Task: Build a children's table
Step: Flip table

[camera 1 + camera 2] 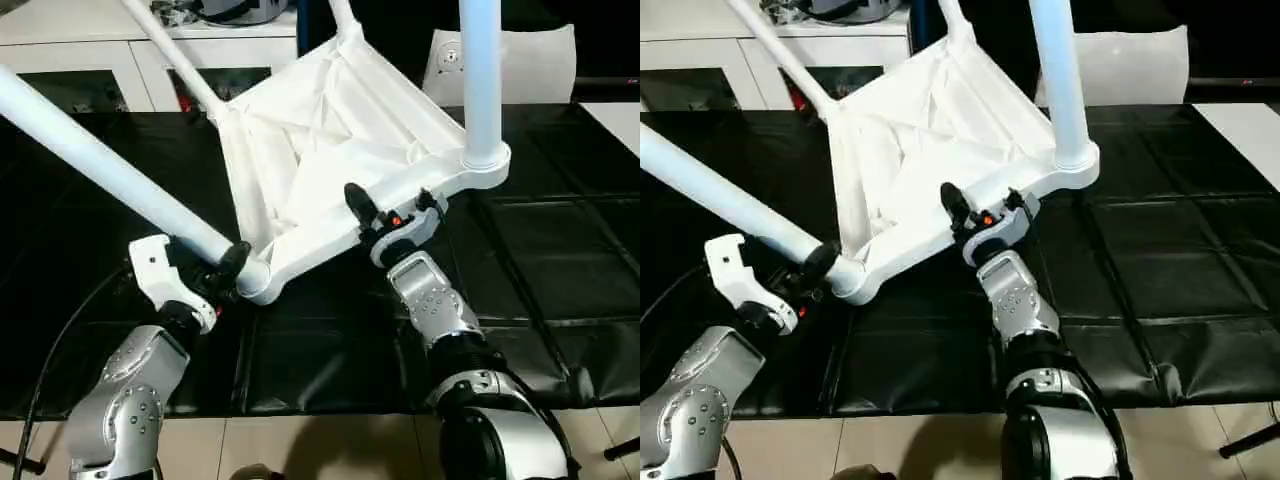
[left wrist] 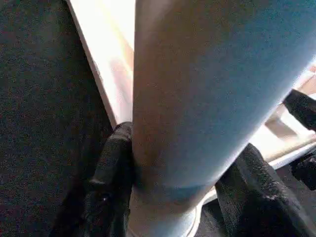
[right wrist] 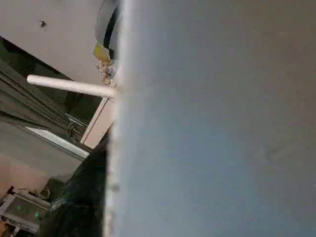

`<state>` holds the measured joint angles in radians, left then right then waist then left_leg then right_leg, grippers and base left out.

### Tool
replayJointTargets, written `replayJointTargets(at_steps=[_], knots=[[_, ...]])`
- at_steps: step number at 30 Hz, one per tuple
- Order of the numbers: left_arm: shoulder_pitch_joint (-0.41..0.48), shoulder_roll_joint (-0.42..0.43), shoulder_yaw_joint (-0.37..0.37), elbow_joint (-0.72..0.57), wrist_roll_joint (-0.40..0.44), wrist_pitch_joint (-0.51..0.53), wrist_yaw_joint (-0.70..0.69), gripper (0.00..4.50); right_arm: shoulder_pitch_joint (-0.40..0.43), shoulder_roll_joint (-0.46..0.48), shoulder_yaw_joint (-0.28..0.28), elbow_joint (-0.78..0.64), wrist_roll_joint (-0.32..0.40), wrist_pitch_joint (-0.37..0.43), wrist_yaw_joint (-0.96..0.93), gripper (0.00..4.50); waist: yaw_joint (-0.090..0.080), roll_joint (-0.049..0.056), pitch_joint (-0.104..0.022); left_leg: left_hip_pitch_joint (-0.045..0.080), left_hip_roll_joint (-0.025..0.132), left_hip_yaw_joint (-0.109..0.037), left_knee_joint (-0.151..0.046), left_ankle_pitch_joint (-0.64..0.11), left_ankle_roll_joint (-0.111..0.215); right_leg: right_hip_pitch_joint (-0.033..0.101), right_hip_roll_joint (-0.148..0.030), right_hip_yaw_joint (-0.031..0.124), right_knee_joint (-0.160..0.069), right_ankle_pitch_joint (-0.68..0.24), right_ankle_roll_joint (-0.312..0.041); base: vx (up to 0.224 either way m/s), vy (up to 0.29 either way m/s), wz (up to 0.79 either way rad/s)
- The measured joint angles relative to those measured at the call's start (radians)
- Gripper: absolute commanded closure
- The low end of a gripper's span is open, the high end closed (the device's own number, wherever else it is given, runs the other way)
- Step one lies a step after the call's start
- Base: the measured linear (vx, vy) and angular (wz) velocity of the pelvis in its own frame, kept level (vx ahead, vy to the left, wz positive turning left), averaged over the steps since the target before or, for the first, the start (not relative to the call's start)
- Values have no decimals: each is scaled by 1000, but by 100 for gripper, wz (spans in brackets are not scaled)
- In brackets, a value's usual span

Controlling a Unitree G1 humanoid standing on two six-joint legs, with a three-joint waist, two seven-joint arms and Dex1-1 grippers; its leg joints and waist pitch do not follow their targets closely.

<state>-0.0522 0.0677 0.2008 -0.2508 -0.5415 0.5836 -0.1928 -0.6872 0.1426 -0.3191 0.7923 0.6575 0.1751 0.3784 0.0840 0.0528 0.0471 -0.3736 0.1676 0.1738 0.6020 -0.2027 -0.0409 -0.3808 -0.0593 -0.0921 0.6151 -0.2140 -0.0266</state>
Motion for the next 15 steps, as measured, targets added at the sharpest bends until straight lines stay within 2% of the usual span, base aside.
replayJointTargets(at_steps=[2,6,13,15], knots=[[1,0,-1,-1,0,0,0,251,0,0,0,3,0,-5,0,190,0,0,0,0,0,0,0,0,0,0,0,0,0,0,0,0,0,0],[2,5,-3,-2,1,0,-2,251,0,0,0,5,-1,-8,-1,230,0,0,0,0,0,0,0,0,0,0,0,0,0,0,0,0,0,0],[8,26,-19,-7,17,-6,-16,251,0,0,-2,6,1,-8,-4,241,0,0,0,-1,0,1,0,0,1,-1,0,0,0,0,0,0,0,0],[12,36,-21,-9,17,-6,-26,181,0,-1,-2,6,0,-7,-4,241,0,0,0,-1,0,1,0,0,1,-1,0,0,0,0,0,0,0,0]])
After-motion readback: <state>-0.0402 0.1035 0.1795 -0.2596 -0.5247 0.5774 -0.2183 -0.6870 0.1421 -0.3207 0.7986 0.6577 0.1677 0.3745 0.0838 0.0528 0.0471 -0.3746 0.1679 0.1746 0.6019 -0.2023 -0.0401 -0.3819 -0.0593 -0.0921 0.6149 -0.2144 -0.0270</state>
